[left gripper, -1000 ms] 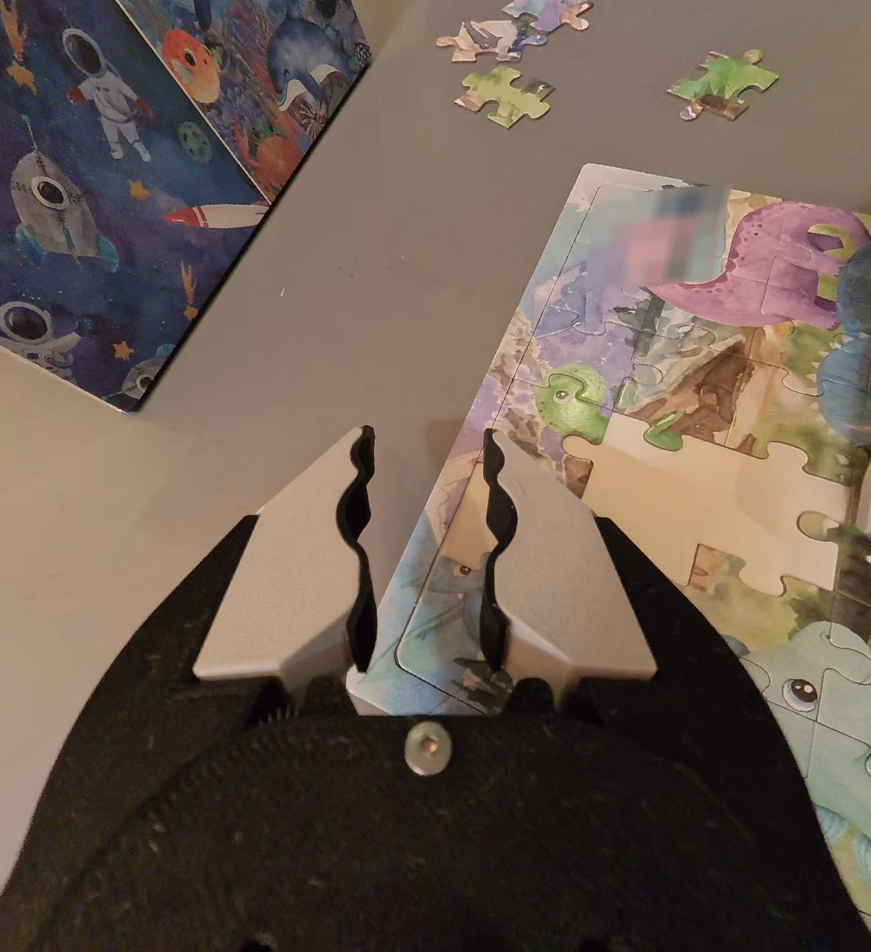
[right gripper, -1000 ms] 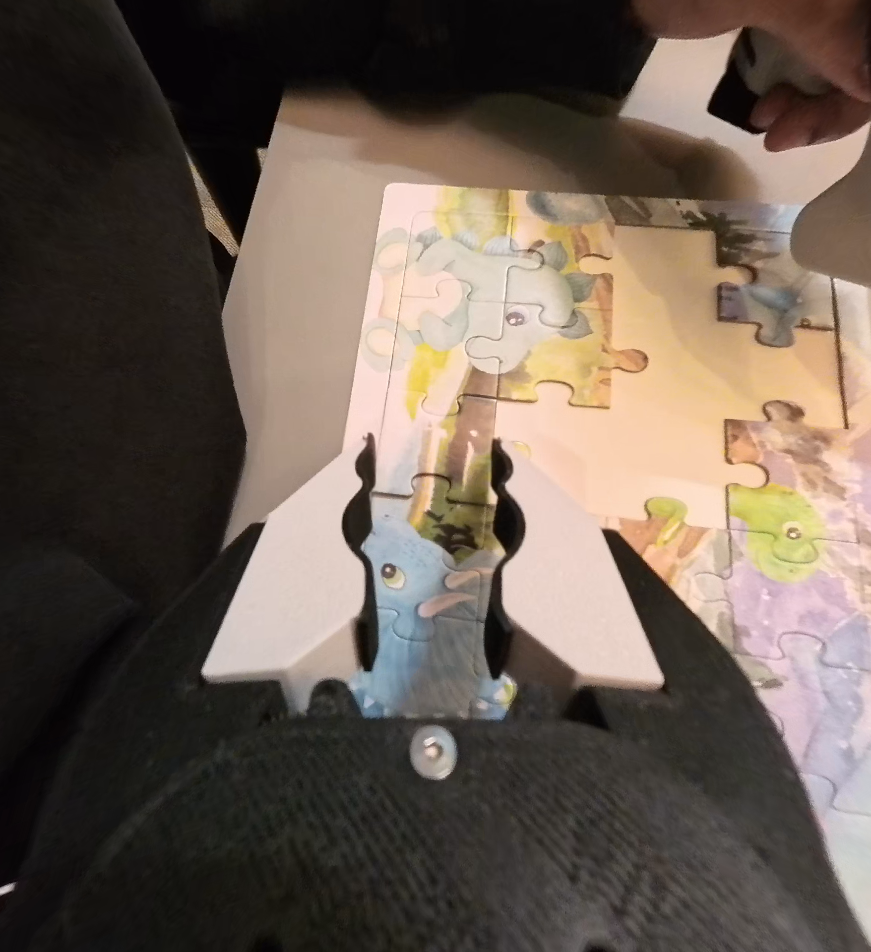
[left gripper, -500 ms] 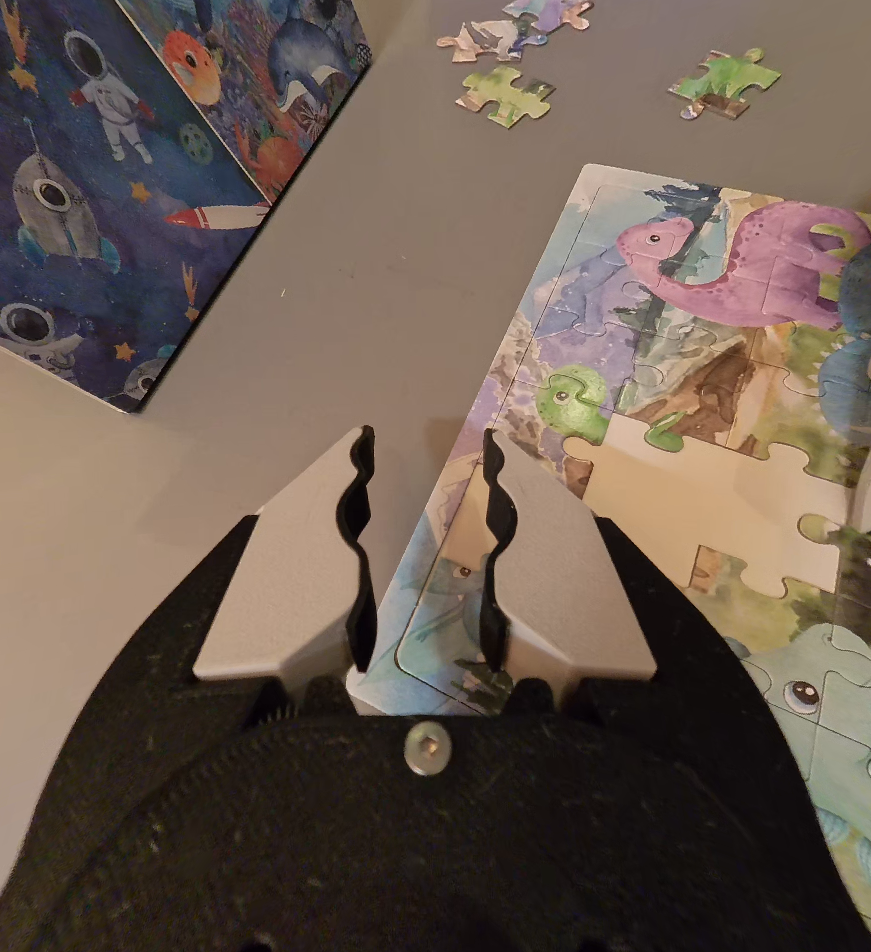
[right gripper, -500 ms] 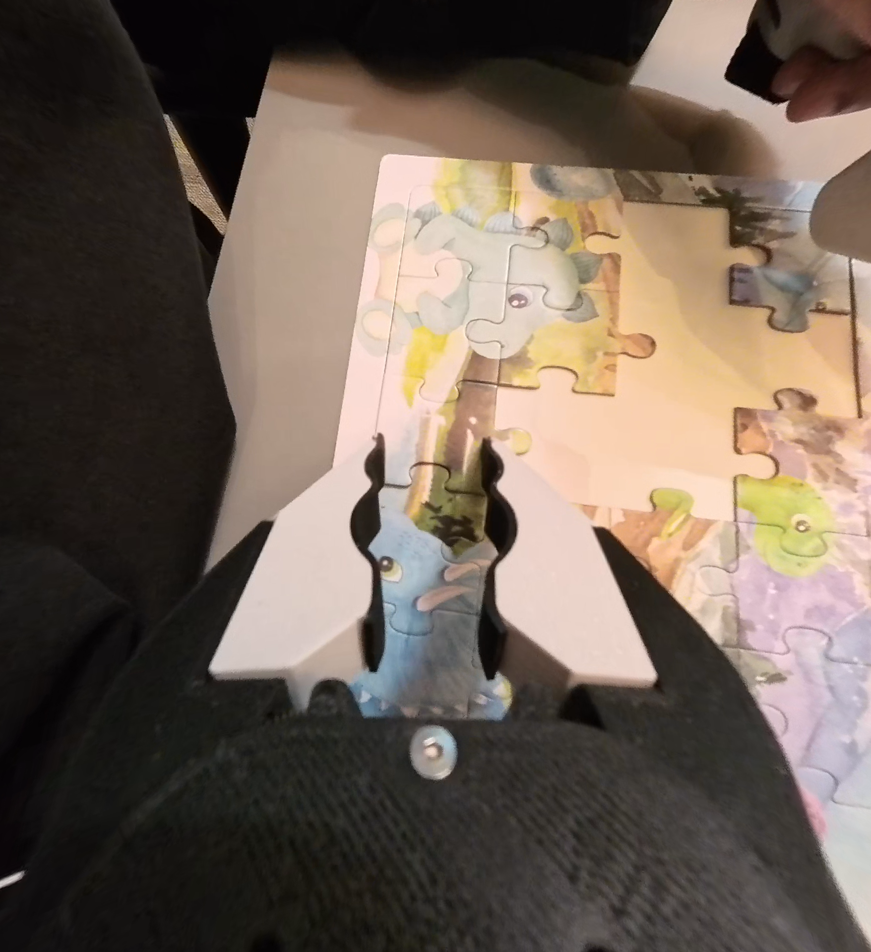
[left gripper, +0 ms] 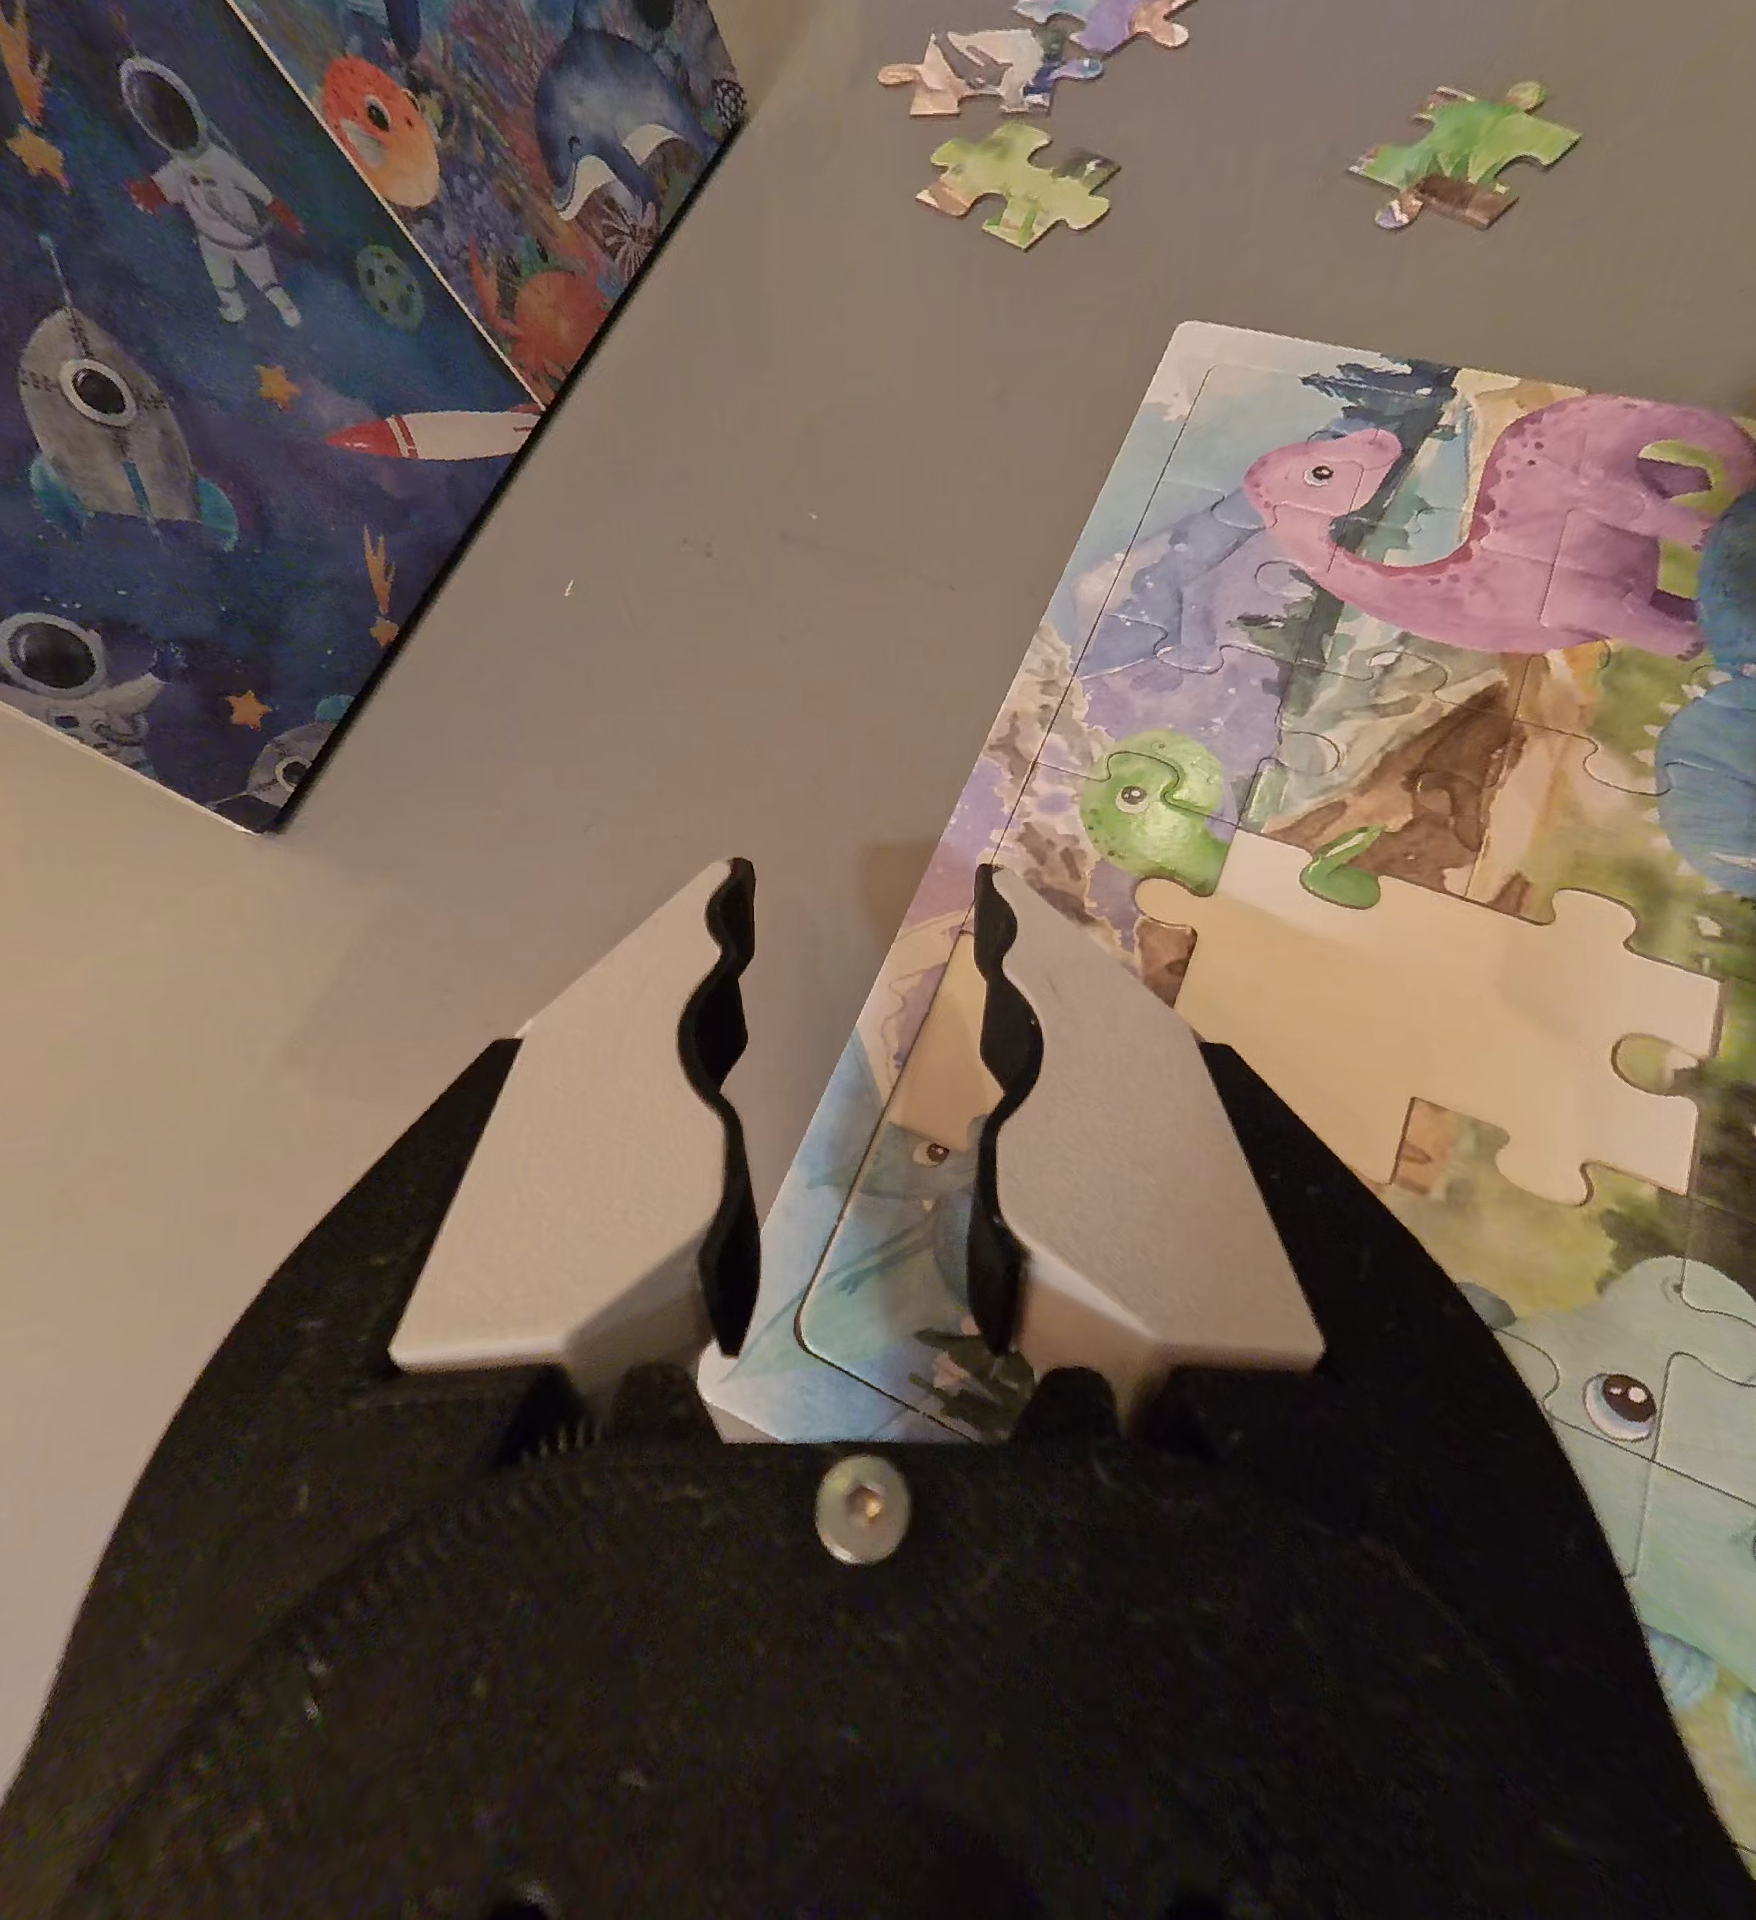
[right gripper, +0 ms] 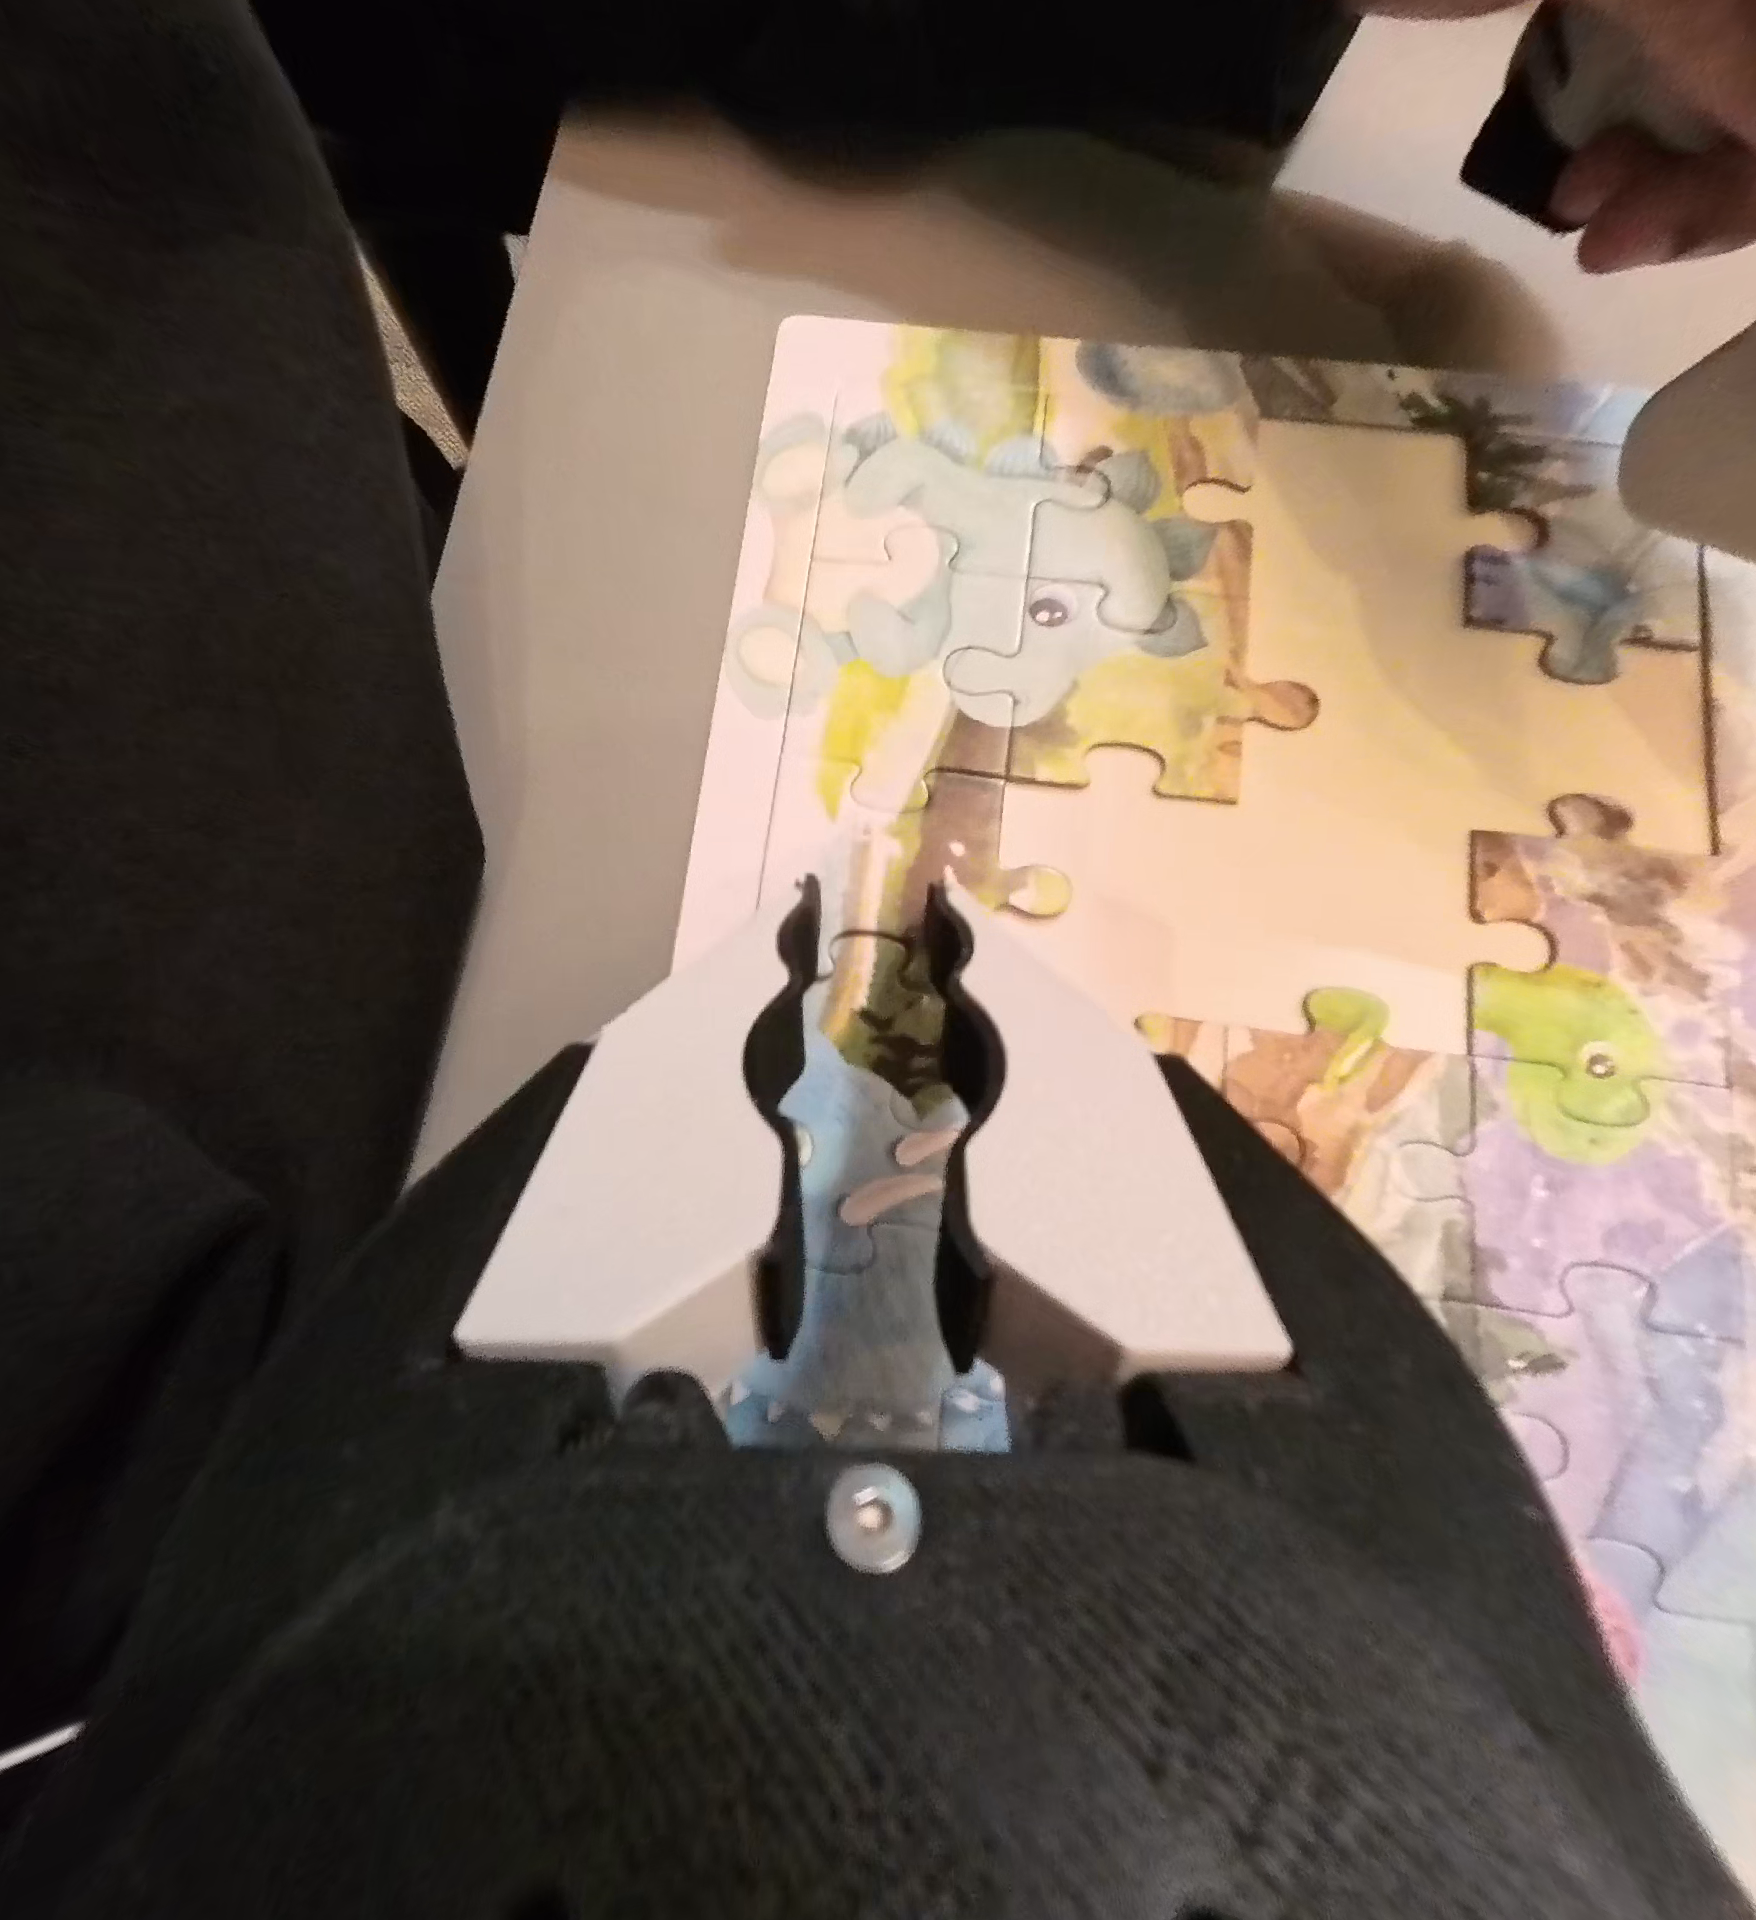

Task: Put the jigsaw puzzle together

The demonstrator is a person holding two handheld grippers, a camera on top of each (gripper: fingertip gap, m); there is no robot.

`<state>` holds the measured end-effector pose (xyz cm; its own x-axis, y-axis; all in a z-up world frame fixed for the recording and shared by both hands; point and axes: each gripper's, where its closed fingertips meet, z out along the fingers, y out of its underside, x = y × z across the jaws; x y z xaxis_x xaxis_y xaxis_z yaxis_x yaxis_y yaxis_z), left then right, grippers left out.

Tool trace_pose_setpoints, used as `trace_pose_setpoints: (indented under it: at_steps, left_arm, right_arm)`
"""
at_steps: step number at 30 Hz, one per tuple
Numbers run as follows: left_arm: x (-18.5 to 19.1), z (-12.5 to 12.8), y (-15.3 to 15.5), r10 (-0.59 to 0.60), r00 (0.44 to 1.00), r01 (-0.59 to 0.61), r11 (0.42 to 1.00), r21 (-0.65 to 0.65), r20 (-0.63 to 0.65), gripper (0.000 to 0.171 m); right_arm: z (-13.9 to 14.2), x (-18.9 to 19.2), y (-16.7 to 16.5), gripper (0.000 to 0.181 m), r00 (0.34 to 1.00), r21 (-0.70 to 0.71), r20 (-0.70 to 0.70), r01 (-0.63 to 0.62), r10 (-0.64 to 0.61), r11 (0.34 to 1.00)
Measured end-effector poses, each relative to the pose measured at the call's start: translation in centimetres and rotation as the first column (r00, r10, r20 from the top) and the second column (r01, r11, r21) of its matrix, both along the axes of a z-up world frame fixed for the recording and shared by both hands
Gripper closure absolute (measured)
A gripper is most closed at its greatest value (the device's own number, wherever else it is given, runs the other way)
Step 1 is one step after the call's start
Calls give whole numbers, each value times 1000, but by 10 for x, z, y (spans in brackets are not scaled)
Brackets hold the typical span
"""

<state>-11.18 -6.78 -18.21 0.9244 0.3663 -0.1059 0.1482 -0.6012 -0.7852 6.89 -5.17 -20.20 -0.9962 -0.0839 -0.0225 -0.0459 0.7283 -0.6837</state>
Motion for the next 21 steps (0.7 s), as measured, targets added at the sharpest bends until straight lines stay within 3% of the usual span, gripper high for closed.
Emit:
trace_pose_setpoints:
  at_steps: [12,21]
  left_arm:
    - [0,1,0,0,1000,0,1000,-4,-6,130]
    - [0,0,0,0,1000,0,1000,-7,-9,130]
  right_arm:
    - [-5,-9,9,181,1000,25,-6,24,-24,999]
    - [-4,-12,11,181,999,27,26,47,-48,999]
